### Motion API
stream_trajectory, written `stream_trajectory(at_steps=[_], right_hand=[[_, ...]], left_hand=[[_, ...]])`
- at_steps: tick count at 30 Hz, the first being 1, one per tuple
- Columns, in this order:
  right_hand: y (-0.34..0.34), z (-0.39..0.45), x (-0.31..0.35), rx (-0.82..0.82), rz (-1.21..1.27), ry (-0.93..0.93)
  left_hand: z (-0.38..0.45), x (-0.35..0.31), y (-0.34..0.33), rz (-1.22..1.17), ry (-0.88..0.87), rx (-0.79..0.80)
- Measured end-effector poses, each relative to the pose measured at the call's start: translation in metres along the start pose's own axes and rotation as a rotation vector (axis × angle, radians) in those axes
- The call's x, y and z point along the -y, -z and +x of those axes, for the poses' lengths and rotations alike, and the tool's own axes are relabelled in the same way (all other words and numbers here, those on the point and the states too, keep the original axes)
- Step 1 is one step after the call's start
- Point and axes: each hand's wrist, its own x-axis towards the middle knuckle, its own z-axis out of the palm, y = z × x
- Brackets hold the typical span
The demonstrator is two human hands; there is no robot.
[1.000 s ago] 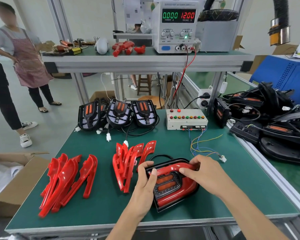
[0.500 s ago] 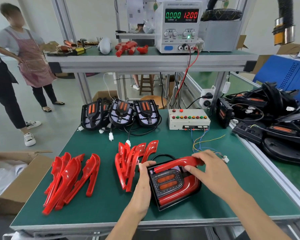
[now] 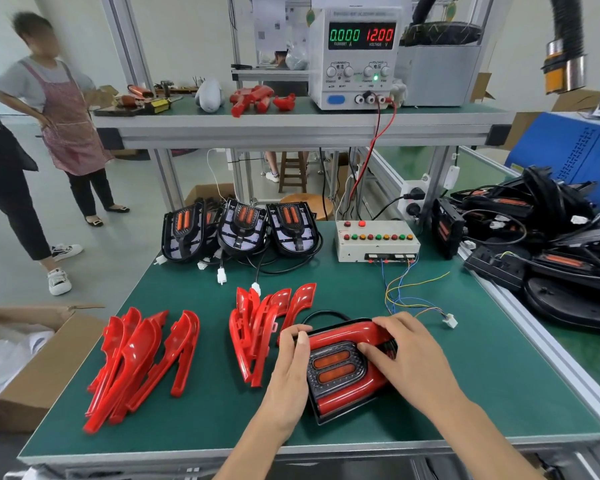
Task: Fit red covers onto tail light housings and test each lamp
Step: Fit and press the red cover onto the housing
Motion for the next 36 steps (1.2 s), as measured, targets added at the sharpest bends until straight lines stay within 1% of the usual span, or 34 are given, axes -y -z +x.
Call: stream_trajectory(at_steps=[5, 11, 19, 25, 28, 31, 36], right_hand=[[-0.005, 0.0, 0.002, -0.017, -0.051, -0.003], [-0.005, -0.003, 0.002, -0.043, -0.088, 0.012], [0.0, 0.001, 0.004, 0.002, -0.102, 0.024], [-0.002, 0.001, 0.004, 0.053, -0.142, 0.061], [-0.003, 0.002, 0.003, 0.026, -0.139, 0.053], [-0.002, 0.004, 0.003, 0.011, -0.203, 0.077], [0.007, 0.009, -0.001, 0.088, -0.214, 0.098]], left_hand=[[0.0, -0.002, -0.006, 0.022, -0.003, -0.091], [-0.002, -0.003, -0.011, 0.018, -0.007, -0.163], [0.001, -0.003, -0.019, 0.035, 0.025, -0.285], [0.0, -0.005, -0.02, -0.006, 0.047, -0.306], [0.001, -0.006, -0.021, 0.01, 0.035, -0.325], [0.001, -0.007, -0.022, -0.006, 0.046, -0.336], [0.0, -0.007, -0.025, -0.019, 0.039, -0.362]])
